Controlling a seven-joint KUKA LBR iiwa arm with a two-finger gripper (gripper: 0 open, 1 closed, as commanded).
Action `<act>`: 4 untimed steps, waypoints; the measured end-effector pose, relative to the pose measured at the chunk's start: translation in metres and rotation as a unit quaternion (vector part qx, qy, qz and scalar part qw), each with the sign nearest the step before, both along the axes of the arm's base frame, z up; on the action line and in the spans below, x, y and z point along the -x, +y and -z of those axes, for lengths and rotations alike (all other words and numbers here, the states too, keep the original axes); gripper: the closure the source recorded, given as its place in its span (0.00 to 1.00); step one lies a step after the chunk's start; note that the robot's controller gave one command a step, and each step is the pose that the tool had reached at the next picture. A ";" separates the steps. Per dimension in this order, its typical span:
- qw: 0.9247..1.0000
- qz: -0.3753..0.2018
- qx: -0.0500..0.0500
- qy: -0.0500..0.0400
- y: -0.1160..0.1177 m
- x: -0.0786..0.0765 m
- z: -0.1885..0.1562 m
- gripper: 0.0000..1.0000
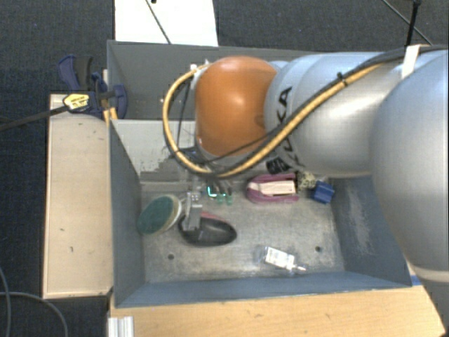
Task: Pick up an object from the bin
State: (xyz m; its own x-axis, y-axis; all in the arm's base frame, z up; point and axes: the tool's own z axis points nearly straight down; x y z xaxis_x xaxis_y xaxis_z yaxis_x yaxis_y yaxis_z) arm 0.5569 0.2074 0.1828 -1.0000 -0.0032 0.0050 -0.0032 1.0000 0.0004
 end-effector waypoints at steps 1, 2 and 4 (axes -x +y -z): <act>0.992 -0.129 0.000 -0.001 -0.009 -0.035 0.115 0.00; 0.997 -0.082 -0.002 -0.004 0.038 -0.022 0.112 0.00; 0.997 -0.078 -0.002 -0.008 0.037 -0.016 -0.035 1.00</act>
Offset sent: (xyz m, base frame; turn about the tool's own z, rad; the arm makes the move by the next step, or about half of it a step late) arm 0.0349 -0.0083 -0.1128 -0.2591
